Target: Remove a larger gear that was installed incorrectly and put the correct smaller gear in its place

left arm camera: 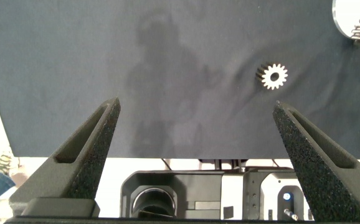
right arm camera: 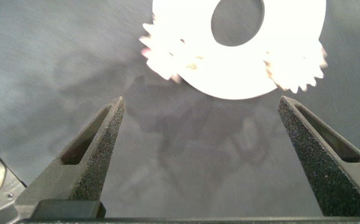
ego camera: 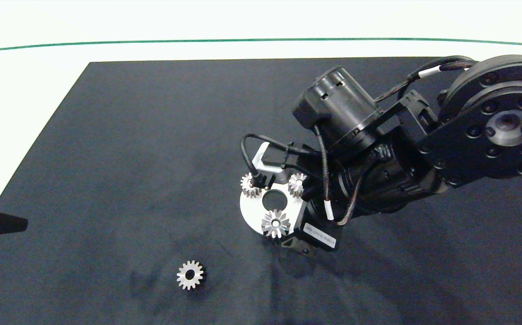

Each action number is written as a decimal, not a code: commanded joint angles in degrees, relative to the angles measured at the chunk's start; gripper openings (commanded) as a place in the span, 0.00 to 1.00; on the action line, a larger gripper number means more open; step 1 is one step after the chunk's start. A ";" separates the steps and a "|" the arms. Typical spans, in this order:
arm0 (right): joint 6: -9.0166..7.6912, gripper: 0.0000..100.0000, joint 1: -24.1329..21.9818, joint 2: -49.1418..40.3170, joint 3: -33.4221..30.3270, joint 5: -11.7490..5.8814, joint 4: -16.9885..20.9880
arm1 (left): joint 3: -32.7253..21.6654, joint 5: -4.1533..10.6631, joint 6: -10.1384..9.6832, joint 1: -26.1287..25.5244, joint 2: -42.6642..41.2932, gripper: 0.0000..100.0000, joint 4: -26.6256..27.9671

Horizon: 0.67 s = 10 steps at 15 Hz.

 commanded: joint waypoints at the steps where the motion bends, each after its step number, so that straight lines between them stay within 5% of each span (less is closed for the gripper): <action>1: -0.59 1.00 2.67 2.09 -0.98 -0.86 0.23 | -0.36 0.04 -0.08 -0.01 -1.14 1.00 0.42; 8: 0.03 1.00 3.11 6.23 -1.07 -6.57 -3.55 | -0.45 0.04 0.01 0.08 -1.49 1.00 0.42; 10: 0.55 1.00 3.11 7.19 -1.16 -6.75 -4.34 | -0.45 0.04 0.01 0.08 -1.49 1.00 0.42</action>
